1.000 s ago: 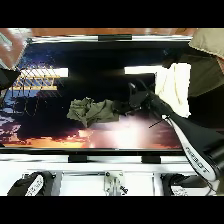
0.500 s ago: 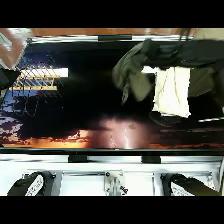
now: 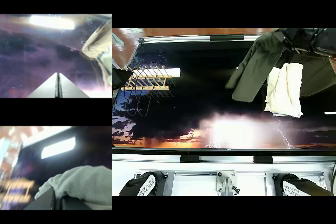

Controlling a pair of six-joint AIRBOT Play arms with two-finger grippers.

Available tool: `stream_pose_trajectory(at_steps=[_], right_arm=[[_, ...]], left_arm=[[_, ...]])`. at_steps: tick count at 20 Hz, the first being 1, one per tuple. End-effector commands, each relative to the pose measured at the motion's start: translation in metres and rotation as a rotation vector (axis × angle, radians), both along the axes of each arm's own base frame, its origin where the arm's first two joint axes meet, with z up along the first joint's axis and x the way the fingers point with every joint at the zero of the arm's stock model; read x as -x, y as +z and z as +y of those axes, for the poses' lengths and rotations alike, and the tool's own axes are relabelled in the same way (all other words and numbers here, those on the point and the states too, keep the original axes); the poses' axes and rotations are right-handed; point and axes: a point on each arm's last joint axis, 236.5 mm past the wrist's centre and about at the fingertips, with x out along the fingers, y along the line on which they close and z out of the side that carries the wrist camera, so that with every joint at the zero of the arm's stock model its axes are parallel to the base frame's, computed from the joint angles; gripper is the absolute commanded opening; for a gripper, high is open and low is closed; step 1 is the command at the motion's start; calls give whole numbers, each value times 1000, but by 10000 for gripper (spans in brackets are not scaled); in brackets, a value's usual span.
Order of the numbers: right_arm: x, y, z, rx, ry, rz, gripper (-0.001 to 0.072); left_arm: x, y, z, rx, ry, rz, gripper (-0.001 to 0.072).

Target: Fold the shirts.

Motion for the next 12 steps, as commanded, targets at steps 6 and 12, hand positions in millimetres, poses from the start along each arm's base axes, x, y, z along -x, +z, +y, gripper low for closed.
stream_pose_trajectory(at_steps=[6, 12], right_arm=[[-94, 54, -106, 20, -400, -493, 59], [-73, -87, -180, 294, -374, 54, 59]], left_arm=[[1, -2, -1, -1, -7, 9, 36], [4, -4, -5, 24, -9, 33, 36]])
